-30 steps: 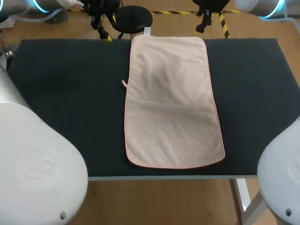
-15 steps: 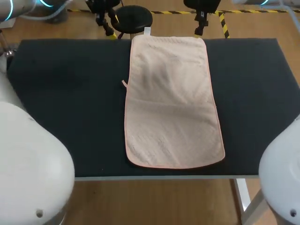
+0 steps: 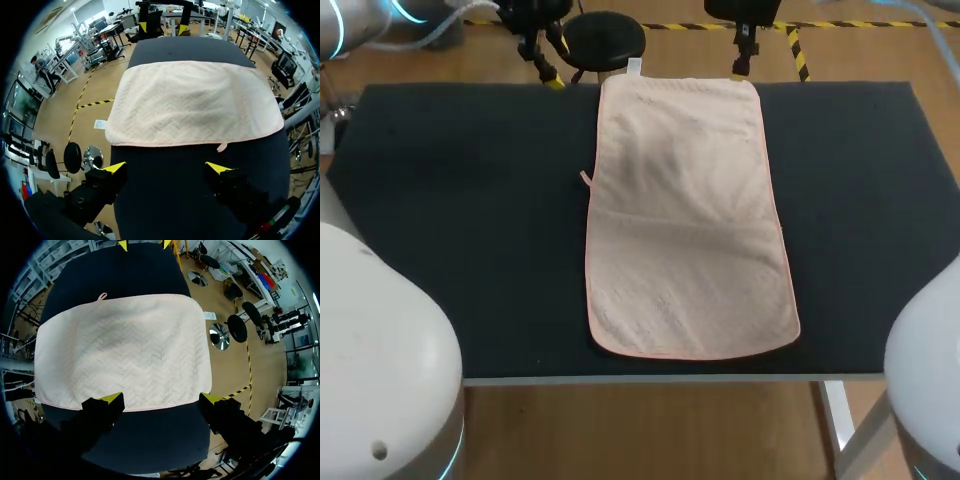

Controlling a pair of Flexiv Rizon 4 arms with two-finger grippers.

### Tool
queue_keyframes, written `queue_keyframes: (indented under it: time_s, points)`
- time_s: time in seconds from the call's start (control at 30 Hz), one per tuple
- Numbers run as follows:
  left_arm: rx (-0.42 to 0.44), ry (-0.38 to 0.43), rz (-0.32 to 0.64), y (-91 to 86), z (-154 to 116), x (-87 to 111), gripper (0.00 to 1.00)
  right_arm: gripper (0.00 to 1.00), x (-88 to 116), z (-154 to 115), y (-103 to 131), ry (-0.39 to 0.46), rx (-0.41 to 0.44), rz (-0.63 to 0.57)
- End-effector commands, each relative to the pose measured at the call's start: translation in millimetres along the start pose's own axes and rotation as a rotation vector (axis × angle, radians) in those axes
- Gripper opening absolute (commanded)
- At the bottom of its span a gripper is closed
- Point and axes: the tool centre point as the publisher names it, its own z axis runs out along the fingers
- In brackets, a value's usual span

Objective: Fold the towel

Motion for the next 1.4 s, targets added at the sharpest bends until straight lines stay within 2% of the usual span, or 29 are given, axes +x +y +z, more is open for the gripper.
queue_keyframes:
  time_s: [0.03, 0.27, 0.53, 0.73, 0.8, 0.97, 1.1, 1.23, 1.4]
  points:
    - [-0.066, 0.051, 0.013, -23.0, 14, -2.4, 1.00, 1.00, 3, 11, 1, 0.040, 0.039, 0.039]
    - [-0.045, 0.125, 0.010, -46.6, 47, 18.2, 1.00, 1.00, 29, 29, -9, 0.056, 0.118, 0.085]
    - [-0.097, 0.205, 0.041, -59.4, 72, 45.9, 1.00, 1.00, 53, 44, -24, 0.072, 0.101, -0.007]
    - [-0.127, 0.206, 0.025, -66.5, 77, 69.4, 1.00, 1.00, 71, 58, -35, 0.085, 0.101, -0.106]
    - [-0.147, 0.171, 0.015, -68.2, 80, 78.2, 1.00, 1.00, 76, 66, -39, 0.098, 0.088, -0.147]
    - [-0.173, 0.117, 0.007, -65.9, 93, 99.3, 1.00, 1.00, 86, 85, -45, 0.138, 0.065, -0.211]
    - [-0.197, 0.086, -0.020, -53.9, 106, 108.7, 1.00, 1.00, 88, 98, -49, 0.180, 0.040, -0.222]
    - [-0.225, 0.085, -0.049, -44.0, 120, 114.4, 1.00, 1.00, 91, 110, -50, 0.220, 0.047, -0.248]
    - [-0.219, 0.084, -0.050, -41.1, 131, 122.1, 1.00, 1.00, 97, 121, -53, 0.245, 0.063, -0.271]
